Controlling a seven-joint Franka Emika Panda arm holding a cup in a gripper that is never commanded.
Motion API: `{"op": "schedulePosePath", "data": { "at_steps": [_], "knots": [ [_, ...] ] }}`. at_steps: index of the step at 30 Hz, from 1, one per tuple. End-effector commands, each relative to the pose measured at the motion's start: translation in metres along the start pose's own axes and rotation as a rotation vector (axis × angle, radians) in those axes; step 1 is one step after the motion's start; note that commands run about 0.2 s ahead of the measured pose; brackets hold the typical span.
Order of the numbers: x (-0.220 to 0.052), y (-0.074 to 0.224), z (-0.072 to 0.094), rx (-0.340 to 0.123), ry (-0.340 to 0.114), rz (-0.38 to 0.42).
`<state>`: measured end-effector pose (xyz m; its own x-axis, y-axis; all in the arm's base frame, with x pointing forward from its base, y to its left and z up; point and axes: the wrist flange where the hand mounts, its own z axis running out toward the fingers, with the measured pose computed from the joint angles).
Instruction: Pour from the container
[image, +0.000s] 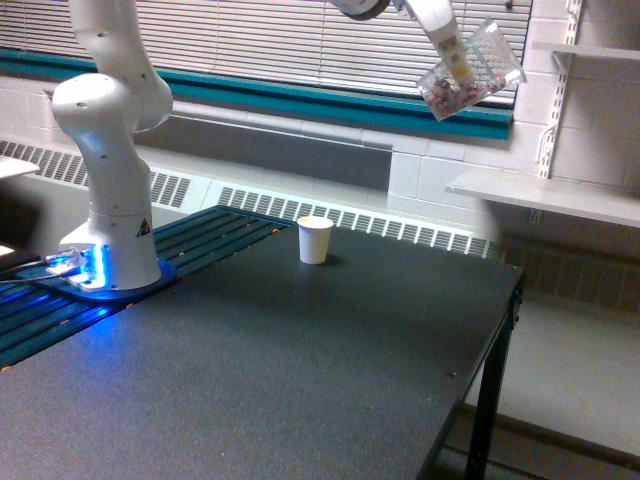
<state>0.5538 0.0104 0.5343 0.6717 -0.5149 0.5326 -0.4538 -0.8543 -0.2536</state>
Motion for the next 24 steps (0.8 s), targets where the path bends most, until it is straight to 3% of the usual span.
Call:
{"op": "schedulePosePath", "data": {
  "at_steps": [1,17,24],
  "knots": [
    [-0.019,-0.009,-0.013,0.032,0.019,-0.060],
    [-0.091,0.013,-0.005,0.042,-0.026,-0.136],
    [-0.132,0.007,-0.004,0.041,-0.044,-0.186]
  ]
}}
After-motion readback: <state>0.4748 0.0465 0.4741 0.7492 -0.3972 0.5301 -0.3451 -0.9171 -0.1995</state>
